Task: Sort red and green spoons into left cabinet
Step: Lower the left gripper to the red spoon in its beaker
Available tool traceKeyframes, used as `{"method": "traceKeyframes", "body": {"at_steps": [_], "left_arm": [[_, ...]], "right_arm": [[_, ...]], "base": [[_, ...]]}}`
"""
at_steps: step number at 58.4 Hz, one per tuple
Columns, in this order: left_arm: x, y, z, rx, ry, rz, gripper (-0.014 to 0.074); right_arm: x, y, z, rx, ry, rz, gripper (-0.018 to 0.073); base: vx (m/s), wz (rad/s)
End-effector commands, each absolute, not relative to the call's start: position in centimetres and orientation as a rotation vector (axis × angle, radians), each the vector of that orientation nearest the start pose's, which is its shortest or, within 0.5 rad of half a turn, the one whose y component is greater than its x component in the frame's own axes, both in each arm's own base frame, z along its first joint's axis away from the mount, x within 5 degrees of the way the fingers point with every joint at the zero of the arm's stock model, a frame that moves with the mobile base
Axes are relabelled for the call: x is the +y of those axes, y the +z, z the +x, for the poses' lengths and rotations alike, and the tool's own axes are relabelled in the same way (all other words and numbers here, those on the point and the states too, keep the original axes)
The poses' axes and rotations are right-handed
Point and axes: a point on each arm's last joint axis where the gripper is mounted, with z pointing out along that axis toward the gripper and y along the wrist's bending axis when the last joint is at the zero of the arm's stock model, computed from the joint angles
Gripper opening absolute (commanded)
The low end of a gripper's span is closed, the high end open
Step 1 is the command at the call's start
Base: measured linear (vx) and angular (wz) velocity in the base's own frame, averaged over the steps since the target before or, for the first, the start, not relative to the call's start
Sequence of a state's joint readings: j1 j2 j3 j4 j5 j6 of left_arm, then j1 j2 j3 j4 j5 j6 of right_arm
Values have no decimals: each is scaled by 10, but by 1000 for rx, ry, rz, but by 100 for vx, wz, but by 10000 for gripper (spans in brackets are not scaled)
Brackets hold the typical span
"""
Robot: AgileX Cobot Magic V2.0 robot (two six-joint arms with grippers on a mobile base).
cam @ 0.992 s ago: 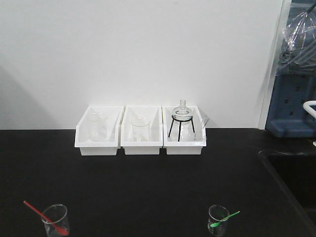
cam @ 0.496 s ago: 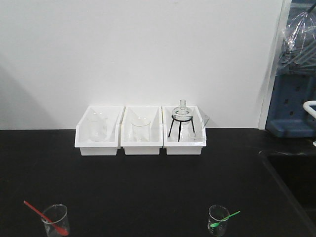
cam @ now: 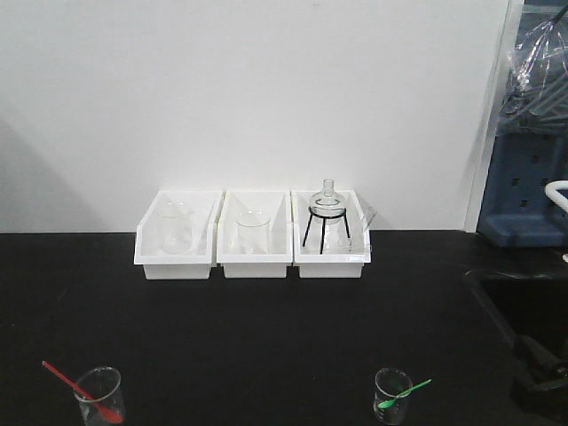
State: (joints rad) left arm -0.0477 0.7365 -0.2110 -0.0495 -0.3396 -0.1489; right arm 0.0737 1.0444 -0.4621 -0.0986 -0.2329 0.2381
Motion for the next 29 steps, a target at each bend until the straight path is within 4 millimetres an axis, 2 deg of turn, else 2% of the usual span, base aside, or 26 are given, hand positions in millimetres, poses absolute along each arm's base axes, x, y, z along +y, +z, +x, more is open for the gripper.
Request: {"method": "traceKeyframes", "body": {"at_steps": [1,9,13,19,29], "left_arm": [[-7,259,154,1548,-181,-116,253],[-14,243,173,1606,-234,-76,267],[-18,237,181,1606,-265,-33,275],[-25,228,193,1577,-298,41,293],[-25,208,210,1575,-333,-11,321]], "right_arm": [[23,276,221,1717,204,-27,414],[32,258,226,1711,324,-49,414],[37,235,217,1717,397,-78,414],[42,211,205,1698,450,-121,414],[41,203,205,1627,395,-171,417]], "base": [[0,0],[0,0],[0,0],[0,0],[0,0]]}}
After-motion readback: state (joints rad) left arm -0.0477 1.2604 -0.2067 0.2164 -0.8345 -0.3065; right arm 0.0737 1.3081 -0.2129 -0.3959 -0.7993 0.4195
